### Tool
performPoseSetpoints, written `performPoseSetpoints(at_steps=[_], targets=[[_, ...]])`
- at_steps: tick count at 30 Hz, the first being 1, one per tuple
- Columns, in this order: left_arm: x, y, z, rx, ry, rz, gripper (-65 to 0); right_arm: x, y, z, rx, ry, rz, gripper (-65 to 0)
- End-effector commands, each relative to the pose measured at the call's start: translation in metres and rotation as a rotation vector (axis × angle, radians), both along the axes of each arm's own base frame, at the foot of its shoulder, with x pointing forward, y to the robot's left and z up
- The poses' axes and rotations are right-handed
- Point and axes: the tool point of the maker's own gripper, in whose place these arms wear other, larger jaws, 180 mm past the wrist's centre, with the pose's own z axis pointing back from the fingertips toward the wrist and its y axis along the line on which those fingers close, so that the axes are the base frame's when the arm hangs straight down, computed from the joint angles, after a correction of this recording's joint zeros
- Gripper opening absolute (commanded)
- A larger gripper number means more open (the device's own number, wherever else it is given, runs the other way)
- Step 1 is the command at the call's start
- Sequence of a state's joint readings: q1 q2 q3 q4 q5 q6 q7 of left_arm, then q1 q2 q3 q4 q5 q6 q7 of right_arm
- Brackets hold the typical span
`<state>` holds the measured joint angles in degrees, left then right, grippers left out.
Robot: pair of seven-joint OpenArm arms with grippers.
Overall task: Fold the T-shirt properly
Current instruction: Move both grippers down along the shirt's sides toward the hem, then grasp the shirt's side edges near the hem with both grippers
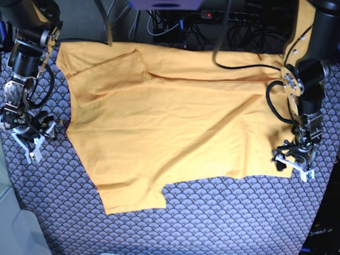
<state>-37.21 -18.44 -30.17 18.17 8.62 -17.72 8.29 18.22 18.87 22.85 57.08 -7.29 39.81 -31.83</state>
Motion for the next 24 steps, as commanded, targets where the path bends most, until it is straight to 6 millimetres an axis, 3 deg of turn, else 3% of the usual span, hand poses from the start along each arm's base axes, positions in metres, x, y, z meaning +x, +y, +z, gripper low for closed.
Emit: performPoseSetpoints(at_steps=[1, 16, 18, 24], targets=[[0.025, 0.008, 0.035, 0.038, -0.083, -0.009, -16.4, 0.016, -0.007, 0.022, -0.012, -0.069, 0.0, -29.5], [0.025, -0.015, 0.02, 0.035, -0.032, -0.066, -17.5, 0.015, -0.008, 0.022, -0.015, -0.063, -0.001, -29.7], [0.022, -0.015, 0.015, 0.028, -0.019, -0.065, -22.7, 0.015, -0.008, 0.022, -0.015, -0.063, -0.001, -29.8], [0.021, -0.015, 0.013, 0.024, -0.016, -0.063, -49.0, 0.015, -0.01, 0.023, -0.019, -0.063, -0.002, -29.8]])
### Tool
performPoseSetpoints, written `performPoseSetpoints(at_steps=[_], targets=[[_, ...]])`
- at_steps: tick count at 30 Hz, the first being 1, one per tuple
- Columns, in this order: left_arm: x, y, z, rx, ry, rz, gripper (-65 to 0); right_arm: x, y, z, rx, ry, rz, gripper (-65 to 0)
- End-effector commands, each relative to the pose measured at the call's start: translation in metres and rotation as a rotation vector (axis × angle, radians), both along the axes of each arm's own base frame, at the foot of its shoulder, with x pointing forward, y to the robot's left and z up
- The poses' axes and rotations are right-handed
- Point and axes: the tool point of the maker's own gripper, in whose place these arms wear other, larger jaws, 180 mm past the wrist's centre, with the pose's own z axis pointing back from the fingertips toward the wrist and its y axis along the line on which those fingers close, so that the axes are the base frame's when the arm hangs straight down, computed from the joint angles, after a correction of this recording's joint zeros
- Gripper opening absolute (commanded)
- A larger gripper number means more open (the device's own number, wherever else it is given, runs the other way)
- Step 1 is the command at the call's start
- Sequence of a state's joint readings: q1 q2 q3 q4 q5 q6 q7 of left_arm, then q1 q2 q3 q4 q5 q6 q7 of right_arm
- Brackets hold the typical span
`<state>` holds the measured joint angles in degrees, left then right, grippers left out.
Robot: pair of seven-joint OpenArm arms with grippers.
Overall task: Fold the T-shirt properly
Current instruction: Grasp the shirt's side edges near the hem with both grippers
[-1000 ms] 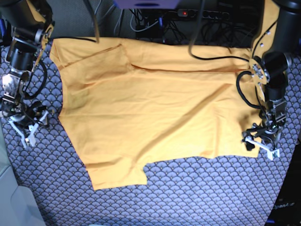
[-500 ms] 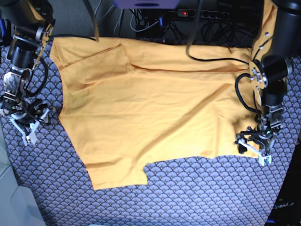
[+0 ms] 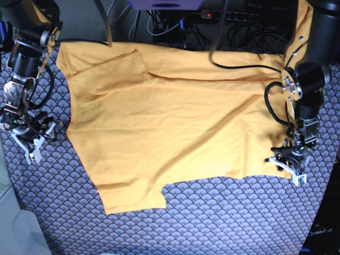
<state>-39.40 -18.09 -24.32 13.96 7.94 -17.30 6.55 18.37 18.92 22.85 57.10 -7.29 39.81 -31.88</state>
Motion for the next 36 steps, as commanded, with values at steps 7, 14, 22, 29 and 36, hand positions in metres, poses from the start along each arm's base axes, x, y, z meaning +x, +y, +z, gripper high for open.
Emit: performPoseSetpoints(at_steps=[7, 14, 22, 29, 36], targets=[[0.015, 0.002, 0.019, 0.003, -0.042, -0.001, -65.0, 0.015, -0.01, 0.023, -0.017, -0.066, -0.003, -29.8], [0.018, -0.001, 0.022, -0.001, -0.048, -0.004, -65.0, 0.037, -0.007, 0.044, -0.011, -0.118, 0.001, -29.6], [0.024, 0.0, 0.029, -0.003, -0.034, -0.006, -65.0, 0.08, 0.006, 0.084, 0.018, -0.185, 0.002, -29.4], [0.034, 0.009, 0.056, 0.04, -0.054, -0.01, -65.0, 0.106, 0.06, 0.054, 0.146, -0.127, 0.092, -29.4], [0.035, 0.013, 0.059, 0.047, -0.056, -0.007, -65.0, 0.119, 0.085, 0.043, 0.253, -0.124, 0.101, -29.4]])
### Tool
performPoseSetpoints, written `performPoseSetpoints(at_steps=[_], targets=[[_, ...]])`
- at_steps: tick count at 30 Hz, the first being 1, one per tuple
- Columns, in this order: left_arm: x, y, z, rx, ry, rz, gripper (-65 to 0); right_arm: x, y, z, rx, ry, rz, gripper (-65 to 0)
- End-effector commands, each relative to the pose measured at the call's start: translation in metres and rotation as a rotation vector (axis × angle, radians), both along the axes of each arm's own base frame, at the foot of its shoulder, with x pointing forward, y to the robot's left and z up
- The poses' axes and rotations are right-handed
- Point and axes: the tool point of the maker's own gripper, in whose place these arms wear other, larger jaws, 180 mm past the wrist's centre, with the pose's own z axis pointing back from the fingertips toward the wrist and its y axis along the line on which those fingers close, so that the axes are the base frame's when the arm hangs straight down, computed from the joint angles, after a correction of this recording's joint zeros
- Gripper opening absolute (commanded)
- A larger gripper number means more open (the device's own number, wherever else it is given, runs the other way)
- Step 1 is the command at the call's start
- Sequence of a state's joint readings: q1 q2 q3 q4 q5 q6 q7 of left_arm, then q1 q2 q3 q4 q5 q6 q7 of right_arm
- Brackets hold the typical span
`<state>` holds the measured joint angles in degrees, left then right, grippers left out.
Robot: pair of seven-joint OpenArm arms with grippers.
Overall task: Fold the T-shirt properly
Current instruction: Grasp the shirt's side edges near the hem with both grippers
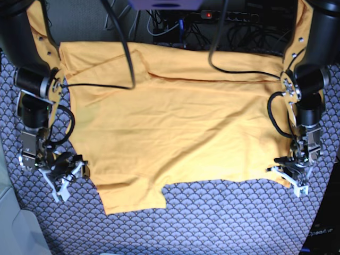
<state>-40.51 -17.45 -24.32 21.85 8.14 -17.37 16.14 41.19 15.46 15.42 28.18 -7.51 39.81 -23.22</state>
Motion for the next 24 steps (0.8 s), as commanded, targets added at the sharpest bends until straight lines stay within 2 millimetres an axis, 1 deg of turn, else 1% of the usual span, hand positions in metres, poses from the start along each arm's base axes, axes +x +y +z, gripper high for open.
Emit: performPoseSetpoints(at_steps=[1, 9, 13, 18, 19, 22, 24], targets=[[0.018, 0.01, 0.03, 0.014, -0.079, 0.01, -65.0, 0.017, -0.006, 0.023, 0.012, -0.066, -0.013, -29.4], [0.017, 0.007, 0.027, 0.01, -0.074, 0.007, -65.0, 0.017, -0.001, 0.019, 0.041, -0.081, -0.018, -29.4], [0.016, 0.006, 0.026, 0.008, -0.072, 0.006, -65.0, 0.016, 0.005, 0.016, 0.049, -0.077, -0.011, -29.8], [0.014, 0.006, 0.023, 0.008, -0.066, 0.006, -65.0, 0.004, 0.008, 0.0, 0.054, -0.046, -0.01, -29.9], [0.012, 0.006, 0.02, 0.008, -0.06, 0.006, -65.0, 0.002, 0.008, -0.003, 0.056, -0.044, -0.011, -29.9], [0.01, 0.007, 0.018, 0.011, -0.058, 0.006, -65.0, 0.003, 0.015, -0.003, 0.074, -0.073, -0.008, -30.0], [0.01, 0.007, 0.018, 0.011, -0.058, 0.006, -65.0, 0.004, 0.016, -0.002, 0.076, -0.076, -0.008, -32.0]])
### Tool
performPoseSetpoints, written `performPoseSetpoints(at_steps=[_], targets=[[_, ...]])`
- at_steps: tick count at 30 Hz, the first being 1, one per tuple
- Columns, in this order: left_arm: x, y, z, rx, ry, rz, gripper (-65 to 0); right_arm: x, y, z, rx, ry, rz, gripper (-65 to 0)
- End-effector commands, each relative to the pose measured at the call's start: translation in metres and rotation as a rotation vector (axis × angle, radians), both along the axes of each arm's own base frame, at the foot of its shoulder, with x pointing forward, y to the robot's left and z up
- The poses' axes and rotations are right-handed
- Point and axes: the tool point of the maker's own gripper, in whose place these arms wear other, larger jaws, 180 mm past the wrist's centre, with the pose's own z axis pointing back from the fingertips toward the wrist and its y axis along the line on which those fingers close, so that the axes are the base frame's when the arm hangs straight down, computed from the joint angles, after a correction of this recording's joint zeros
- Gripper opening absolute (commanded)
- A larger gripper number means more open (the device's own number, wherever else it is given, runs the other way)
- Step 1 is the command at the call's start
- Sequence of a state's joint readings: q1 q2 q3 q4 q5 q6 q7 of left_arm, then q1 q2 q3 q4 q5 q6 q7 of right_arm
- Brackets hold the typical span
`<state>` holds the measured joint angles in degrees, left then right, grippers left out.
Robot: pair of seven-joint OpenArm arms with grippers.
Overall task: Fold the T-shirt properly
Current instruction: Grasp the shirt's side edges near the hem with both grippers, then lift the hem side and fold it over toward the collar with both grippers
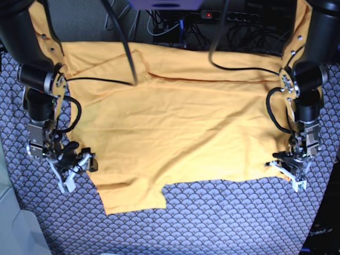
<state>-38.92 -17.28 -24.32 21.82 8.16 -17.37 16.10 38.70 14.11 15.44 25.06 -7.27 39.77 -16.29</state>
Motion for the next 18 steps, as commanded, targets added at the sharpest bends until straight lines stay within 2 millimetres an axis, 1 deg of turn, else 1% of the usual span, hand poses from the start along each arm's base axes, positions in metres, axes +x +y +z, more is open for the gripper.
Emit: performPoseSetpoints(at_steps=[1, 3, 6, 8, 9, 12, 14, 16, 18], targets=[[0.02, 0.009, 0.031, 0.013, -0.084, 0.008, -65.0, 0.014, -0.005, 0.019, -0.002, -0.049, -0.005, -34.8], [0.02, 0.009, 0.032, 0.014, -0.085, 0.008, -65.0, 0.014, -0.005, 0.019, -0.002, -0.049, -0.005, -42.0], [0.02, 0.009, 0.032, 0.014, -0.085, 0.008, -65.0, 0.015, -0.005, 0.02, -0.002, -0.051, -0.005, -56.4], [0.022, 0.009, 0.033, 0.014, -0.088, 0.008, -65.0, 0.015, -0.005, 0.02, -0.003, -0.05, -0.004, -63.0], [0.022, 0.009, 0.034, 0.014, -0.09, 0.007, -65.0, 0.015, -0.005, 0.02, -0.003, -0.05, -0.004, -64.6], [0.024, 0.007, 0.036, 0.011, -0.102, 0.003, -65.0, 0.014, -0.011, 0.019, -0.03, -0.045, 0.0, -65.0], [0.033, 0.006, 0.05, 0.018, -0.136, 0.0, -65.0, 0.013, -0.013, 0.019, -0.035, -0.045, -0.001, -65.0], [0.04, -0.003, 0.057, 0.013, -0.157, -0.011, -65.0, 0.015, -0.014, 0.022, -0.035, -0.054, -0.002, -65.0], [0.043, -0.006, 0.061, 0.016, -0.165, -0.017, -65.0, 0.017, -0.014, 0.024, -0.035, -0.059, -0.002, -65.0]])
